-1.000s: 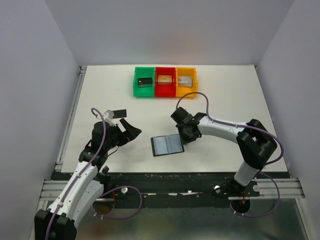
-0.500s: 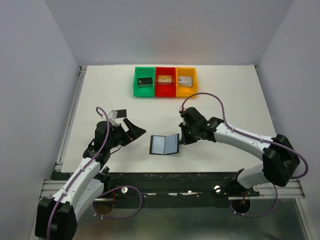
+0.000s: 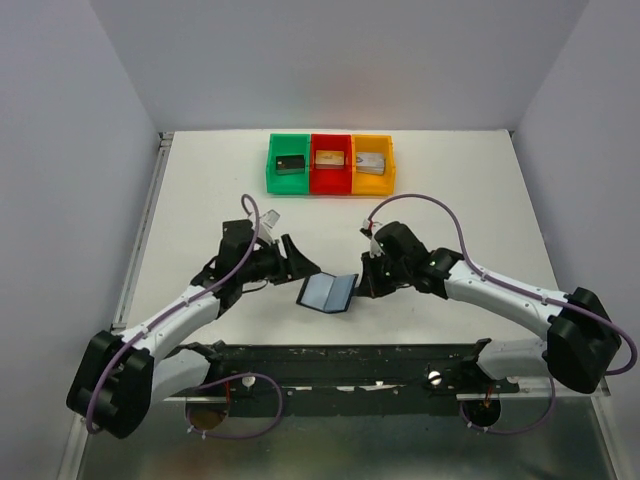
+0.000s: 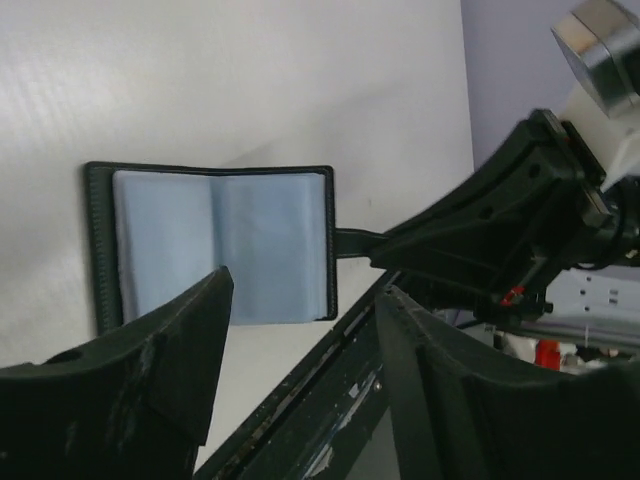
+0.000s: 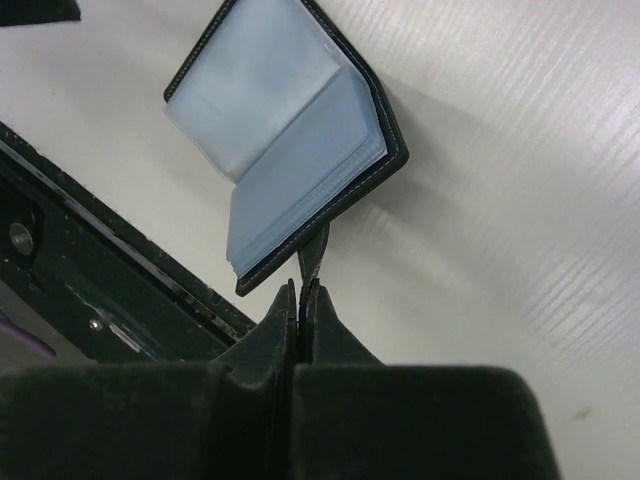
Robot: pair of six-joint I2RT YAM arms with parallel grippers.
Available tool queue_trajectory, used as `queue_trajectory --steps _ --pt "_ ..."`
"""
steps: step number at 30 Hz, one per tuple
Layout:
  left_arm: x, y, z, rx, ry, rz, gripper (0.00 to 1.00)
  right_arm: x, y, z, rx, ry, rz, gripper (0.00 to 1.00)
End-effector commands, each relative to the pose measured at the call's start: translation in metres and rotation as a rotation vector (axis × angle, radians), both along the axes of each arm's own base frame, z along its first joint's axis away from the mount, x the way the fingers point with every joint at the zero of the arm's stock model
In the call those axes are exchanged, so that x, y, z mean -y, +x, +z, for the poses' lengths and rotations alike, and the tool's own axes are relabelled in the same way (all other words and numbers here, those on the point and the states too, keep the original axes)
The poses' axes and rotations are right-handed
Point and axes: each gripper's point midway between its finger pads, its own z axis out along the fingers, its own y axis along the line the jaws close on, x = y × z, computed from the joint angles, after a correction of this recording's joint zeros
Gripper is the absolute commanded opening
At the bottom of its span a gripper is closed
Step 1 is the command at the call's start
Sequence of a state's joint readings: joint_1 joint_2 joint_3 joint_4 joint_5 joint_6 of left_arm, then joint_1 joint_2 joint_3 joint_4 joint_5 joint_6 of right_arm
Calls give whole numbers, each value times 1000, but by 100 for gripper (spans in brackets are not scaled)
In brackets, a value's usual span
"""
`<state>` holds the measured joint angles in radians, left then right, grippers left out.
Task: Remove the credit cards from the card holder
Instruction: Remove the credit card from the card holder.
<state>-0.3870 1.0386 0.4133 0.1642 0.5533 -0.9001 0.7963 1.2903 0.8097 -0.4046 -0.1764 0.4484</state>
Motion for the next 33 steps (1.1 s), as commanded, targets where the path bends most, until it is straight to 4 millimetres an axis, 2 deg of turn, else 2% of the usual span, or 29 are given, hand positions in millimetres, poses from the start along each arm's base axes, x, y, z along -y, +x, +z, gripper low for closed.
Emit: queue_trajectory --steps 1,7,10,16,25,33 --pt "36 -12 8 83 75 -165 62 1 1 -6 26 4 25 0" --pt "52 -15 -14 48 156 -222 51 7 5 -13 62 -37 35 0" --pt "54 -14 -22 41 199 -228 51 3 7 -6 81 -18 59 1" --pt "60 -13 -33 33 252 -257 59 -4 8 5 88 18 68 0" --pt "75 -19 -44 22 292 -316 59 -9 10 17 82 80 48 0" --pt "78 -21 -53 15 322 -326 59 -10 13 26 87 110 42 0"
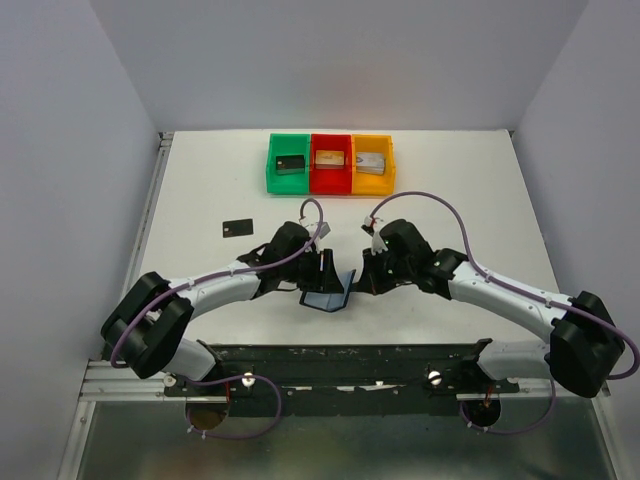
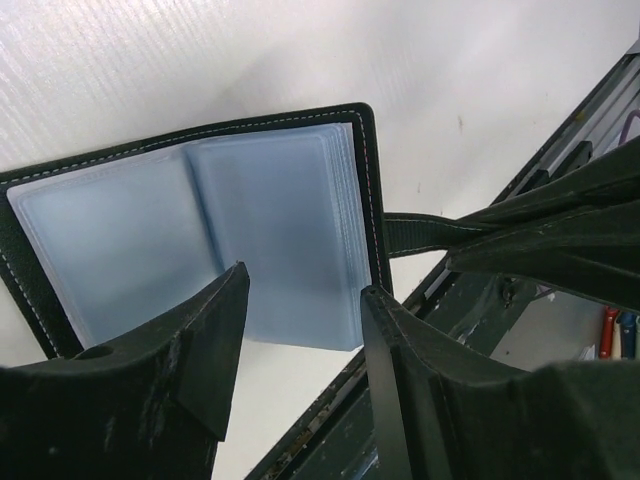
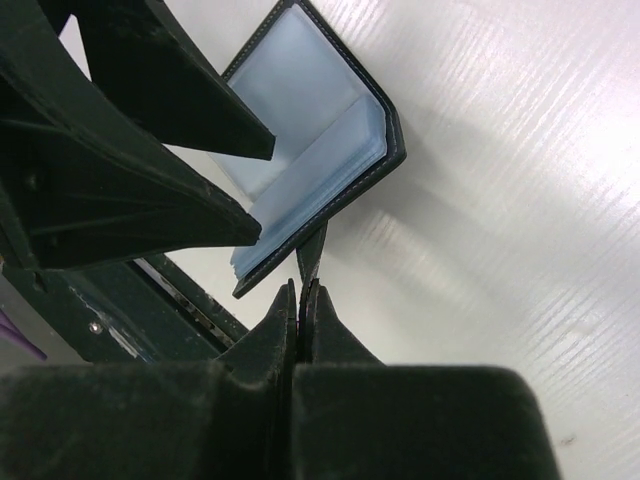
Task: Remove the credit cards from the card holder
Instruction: Remove the credit card from the card holder.
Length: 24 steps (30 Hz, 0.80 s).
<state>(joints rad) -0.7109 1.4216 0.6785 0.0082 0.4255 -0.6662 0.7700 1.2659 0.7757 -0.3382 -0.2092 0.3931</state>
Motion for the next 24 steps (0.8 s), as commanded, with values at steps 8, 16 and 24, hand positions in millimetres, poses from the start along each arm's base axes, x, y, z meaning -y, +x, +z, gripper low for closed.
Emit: queue_trajectory --steps 8,16,24 --pt "0 5 -8 26 43 0 59 -9 6 19 22 66 9 0" --pt "2 7 -11 29 53 -1 58 -5 5 15 14 59 8 0" --pt "-7 8 -19 22 114 25 56 -3 3 14 11 57 13 0"
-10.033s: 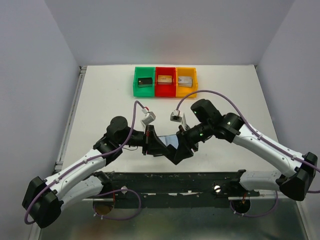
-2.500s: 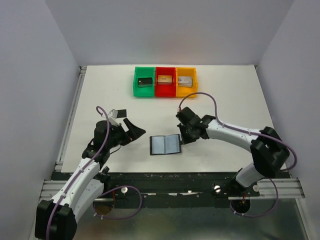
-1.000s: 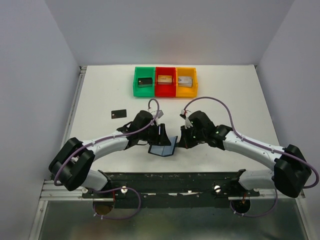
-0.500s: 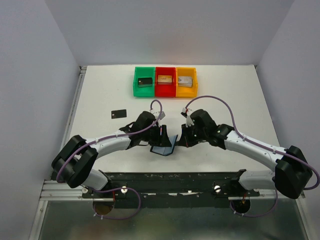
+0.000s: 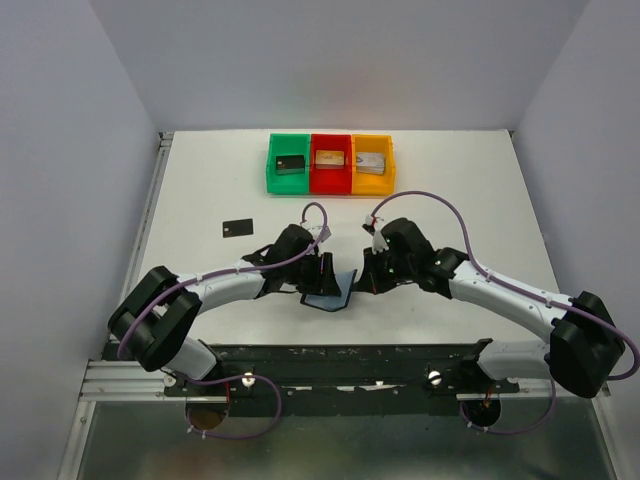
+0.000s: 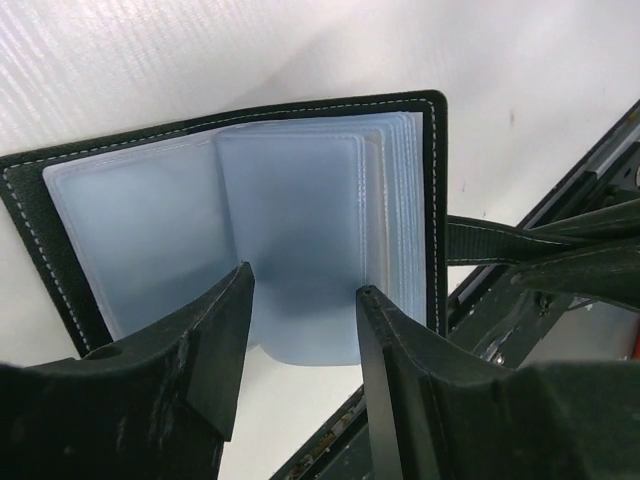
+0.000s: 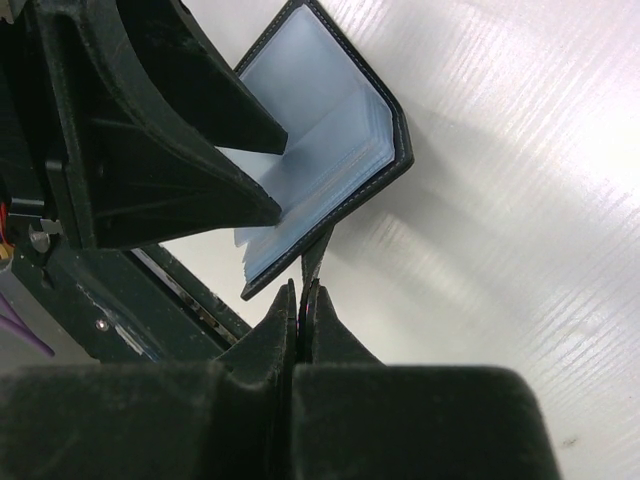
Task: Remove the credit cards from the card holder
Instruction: Remove the credit card from the card holder.
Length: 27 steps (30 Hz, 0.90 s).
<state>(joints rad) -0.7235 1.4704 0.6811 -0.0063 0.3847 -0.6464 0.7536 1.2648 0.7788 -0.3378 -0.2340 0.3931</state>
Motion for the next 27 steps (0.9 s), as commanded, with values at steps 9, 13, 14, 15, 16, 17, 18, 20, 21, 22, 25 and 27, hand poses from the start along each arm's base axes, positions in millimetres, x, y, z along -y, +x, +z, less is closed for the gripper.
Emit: queue_trajectory --steps 9,13,14,15,16,17,18,20,21,22,25,27 --pt "-20 15 0 66 110 109 56 3 -1 5 41 8 53 0" --pt "-29 15 4 84 110 161 58 11 0 -3 61 -60 98 0" --pt "-31 15 8 95 105 171 60 13 1 -4 69 -80 110 0" --pt "-33 16 10 103 103 184 61 16 1 -7 75 -105 130 0" --pt "-35 16 15 117 98 194 62 18 2 -10 76 -129 144 0" --pt "-36 17 18 126 95 204 63 21 3 -11 83 -149 153 0" --pt "-36 19 24 142 83 209 64 23 3 -12 85 -169 160 0" --pt "-35 20 34 163 59 211 65 27 6 -11 105 -194 176 0" --pt "-33 21 39 175 44 208 65 28 6 -11 113 -203 185 0" --pt "-30 21 43 181 28 199 65 28 7 -10 121 -209 198 0" --pt "-24 22 51 181 -1 184 65 22 5 -3 138 -180 251 0" --pt "-21 21 53 176 -15 176 65 16 4 3 155 -152 282 0"
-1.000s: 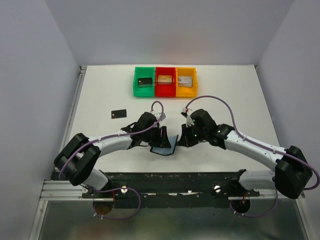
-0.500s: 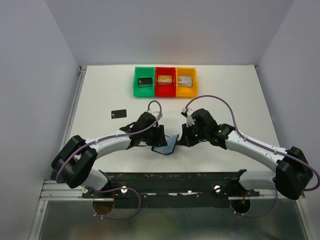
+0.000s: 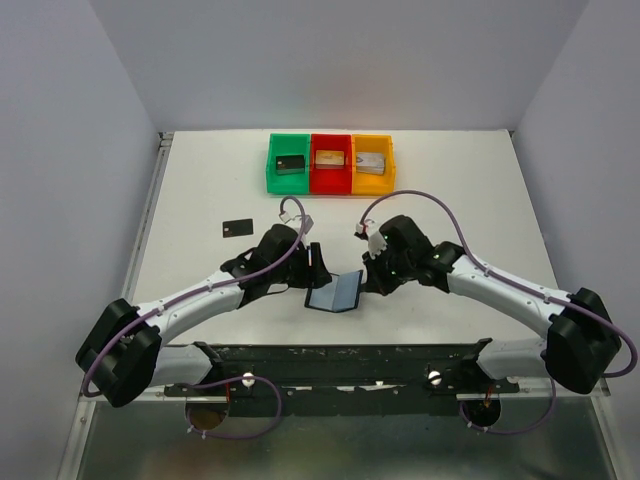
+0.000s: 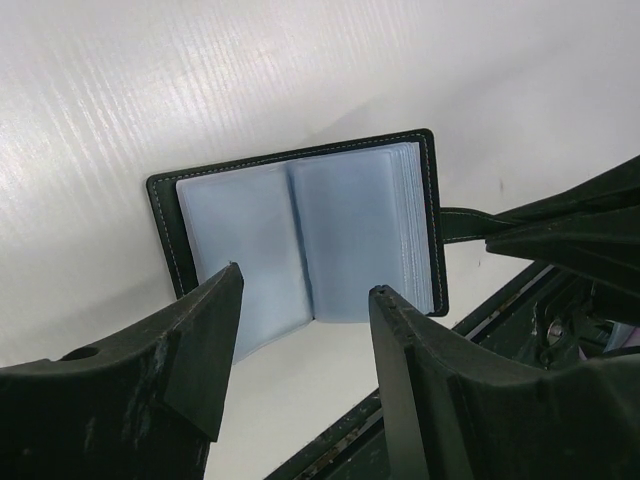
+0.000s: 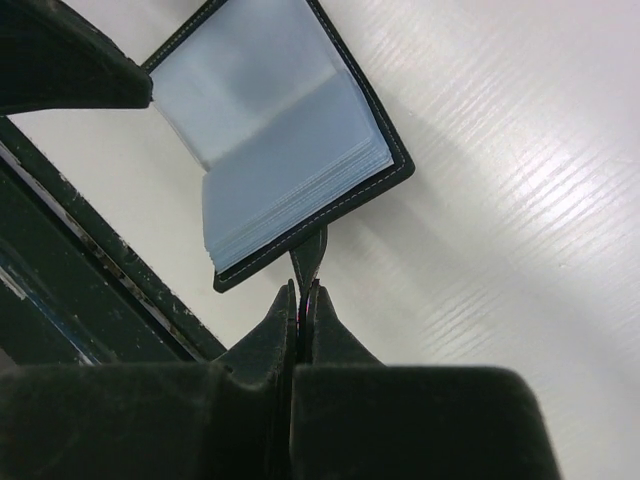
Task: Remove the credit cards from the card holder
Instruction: Remove the credit card from the card holder.
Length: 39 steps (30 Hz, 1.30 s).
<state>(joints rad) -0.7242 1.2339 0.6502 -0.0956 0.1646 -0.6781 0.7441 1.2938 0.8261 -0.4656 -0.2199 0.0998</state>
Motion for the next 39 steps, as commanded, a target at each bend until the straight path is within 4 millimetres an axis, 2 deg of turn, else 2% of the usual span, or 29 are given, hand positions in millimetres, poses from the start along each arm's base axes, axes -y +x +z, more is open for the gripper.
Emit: queue_trajectory --steps 1,6,10,20,30,39 --pt "10 2 12 15 -44 -15 65 -8 2 17 45 34 98 0" --pt "13 -3 10 3 -72 -35 65 -16 2 30 81 66 173 0" --pt "19 -9 9 -20 -103 -66 65 -14 6 25 69 26 170 0" --pt "30 -4 6 -34 -112 -94 66 -5 19 12 34 -73 84 0" --pt "43 -1 1 -44 -95 -150 69 -10 9 8 -37 -20 47 0" --pt "54 -7 -11 -65 -34 -192 71 -22 2 17 -66 64 46 0"
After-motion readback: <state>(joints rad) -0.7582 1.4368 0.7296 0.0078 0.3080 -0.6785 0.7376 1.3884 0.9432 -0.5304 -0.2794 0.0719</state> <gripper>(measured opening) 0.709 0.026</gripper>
